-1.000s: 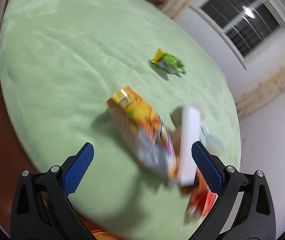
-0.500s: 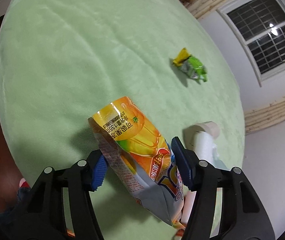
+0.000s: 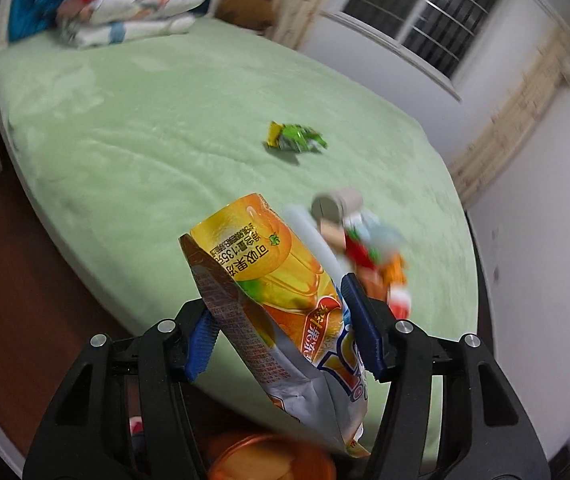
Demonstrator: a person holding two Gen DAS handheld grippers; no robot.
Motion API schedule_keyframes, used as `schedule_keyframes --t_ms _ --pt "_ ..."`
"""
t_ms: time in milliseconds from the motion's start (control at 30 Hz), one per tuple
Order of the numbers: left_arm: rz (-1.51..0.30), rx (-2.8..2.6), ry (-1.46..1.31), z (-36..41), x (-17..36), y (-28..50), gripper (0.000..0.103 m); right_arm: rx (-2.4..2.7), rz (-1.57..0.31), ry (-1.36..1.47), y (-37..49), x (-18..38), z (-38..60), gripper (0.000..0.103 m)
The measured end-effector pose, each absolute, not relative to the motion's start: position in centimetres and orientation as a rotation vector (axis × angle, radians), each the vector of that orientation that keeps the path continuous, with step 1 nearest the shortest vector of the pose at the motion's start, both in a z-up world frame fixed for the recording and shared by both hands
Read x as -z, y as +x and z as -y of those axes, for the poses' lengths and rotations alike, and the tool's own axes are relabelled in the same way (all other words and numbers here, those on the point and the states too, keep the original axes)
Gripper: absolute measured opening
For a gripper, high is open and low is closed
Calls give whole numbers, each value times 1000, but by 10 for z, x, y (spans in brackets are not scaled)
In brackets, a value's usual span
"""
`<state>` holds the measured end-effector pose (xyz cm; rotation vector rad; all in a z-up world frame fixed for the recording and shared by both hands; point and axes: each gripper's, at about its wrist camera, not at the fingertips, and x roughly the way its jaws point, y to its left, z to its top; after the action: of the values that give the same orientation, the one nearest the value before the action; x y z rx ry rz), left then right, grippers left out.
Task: Collect trash
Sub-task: 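Lower both tools over the orange bowl and open both grippers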
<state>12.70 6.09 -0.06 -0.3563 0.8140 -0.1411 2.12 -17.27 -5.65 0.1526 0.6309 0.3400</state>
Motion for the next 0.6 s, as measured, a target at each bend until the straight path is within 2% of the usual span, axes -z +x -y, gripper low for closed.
schedule_keyframes --t_ms 133,300,600 --pt "-866 176 -266 -53 23 85 57 -324 -660 149 14 63 177 55" --pt "-1014 161 -128 -39 77 49 57 -303 -750 155 6 92 176 55" --pt "-1236 183 -27 10 198 19 57 -248 -998 148 10 190 162 55"
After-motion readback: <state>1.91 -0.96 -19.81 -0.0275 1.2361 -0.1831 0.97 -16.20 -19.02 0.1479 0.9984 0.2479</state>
